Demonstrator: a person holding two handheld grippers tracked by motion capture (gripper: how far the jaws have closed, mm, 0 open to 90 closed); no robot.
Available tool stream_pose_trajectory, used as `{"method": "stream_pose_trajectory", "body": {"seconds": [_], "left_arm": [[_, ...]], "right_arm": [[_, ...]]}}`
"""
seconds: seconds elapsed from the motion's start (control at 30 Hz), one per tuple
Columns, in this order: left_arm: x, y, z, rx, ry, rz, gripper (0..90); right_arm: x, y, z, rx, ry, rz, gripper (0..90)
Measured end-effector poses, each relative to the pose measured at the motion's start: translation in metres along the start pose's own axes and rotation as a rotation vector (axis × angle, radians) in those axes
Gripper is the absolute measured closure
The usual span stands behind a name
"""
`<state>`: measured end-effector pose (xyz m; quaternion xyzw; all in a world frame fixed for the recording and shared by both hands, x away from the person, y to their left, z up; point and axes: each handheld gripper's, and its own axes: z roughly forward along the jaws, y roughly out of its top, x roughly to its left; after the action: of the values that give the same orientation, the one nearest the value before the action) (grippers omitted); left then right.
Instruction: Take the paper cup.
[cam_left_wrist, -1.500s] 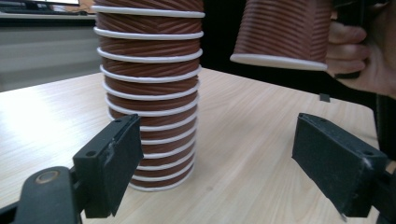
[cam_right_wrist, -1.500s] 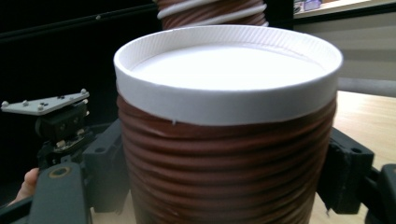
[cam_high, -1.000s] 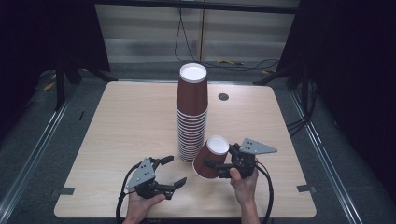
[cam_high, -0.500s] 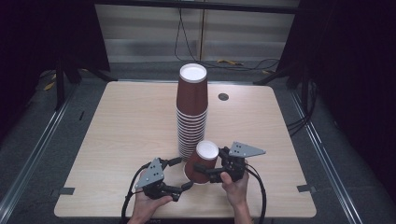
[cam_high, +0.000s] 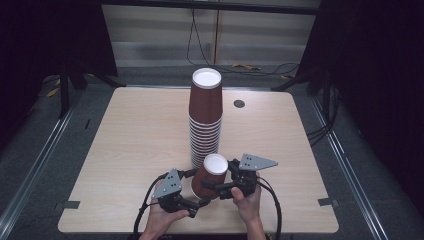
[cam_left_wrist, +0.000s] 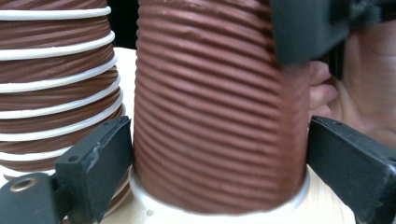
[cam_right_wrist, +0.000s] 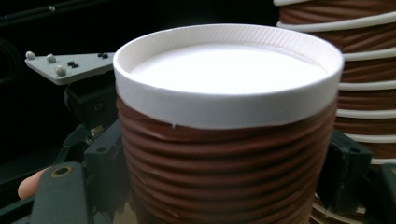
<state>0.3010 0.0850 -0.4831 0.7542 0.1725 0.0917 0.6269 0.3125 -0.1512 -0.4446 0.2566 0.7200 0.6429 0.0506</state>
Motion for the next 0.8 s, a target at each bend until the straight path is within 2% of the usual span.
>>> {"method": "stream_pose_trajectory", "body": {"seconds": [0.23, 0.27, 0.37, 0.47, 0.53, 0.63, 0.8], "left_arm": [[-0.0003, 0.0002, 0.0044, 0.001, -0.001, -0.008, 4.9], [-0.0001, 0.0004, 0.0055, -0.010, -0.015, -0.015, 4.2], [0.0002, 0.0015, 0.0061, -0.015, -0.005, -0.009, 4.1], [0.0014, 0.0029, 0.0079, -0.019, -0.008, -0.028, 1.8], [0.0010, 0.0028, 0.0088, -0.023, -0.014, -0.021, 4.4], [0.0009, 0.0040, 0.0089, -0.052, -0.020, -0.035, 8.5], [0.0002, 0.0060, 0.0079, -0.046, -0.016, -0.027, 10.6]], "right_arm": [[0.0031, 0.0006, 0.0045, -0.001, 0.026, -0.005, 20.1], [0.0032, 0.0004, 0.0051, -0.005, 0.033, -0.004, 20.1], [0.0031, 0.0007, 0.0058, -0.010, 0.037, -0.003, 20.0], [0.0027, 0.0017, 0.0059, -0.020, 0.044, -0.005, 19.9], [0.0024, 0.0016, 0.0063, -0.018, 0.045, -0.006, 19.9], [0.0040, 0.0017, 0.0064, -0.027, 0.048, -0.015, 19.6], [0.0033, 0.0024, 0.0051, -0.036, 0.051, -0.010, 18.4]]}}
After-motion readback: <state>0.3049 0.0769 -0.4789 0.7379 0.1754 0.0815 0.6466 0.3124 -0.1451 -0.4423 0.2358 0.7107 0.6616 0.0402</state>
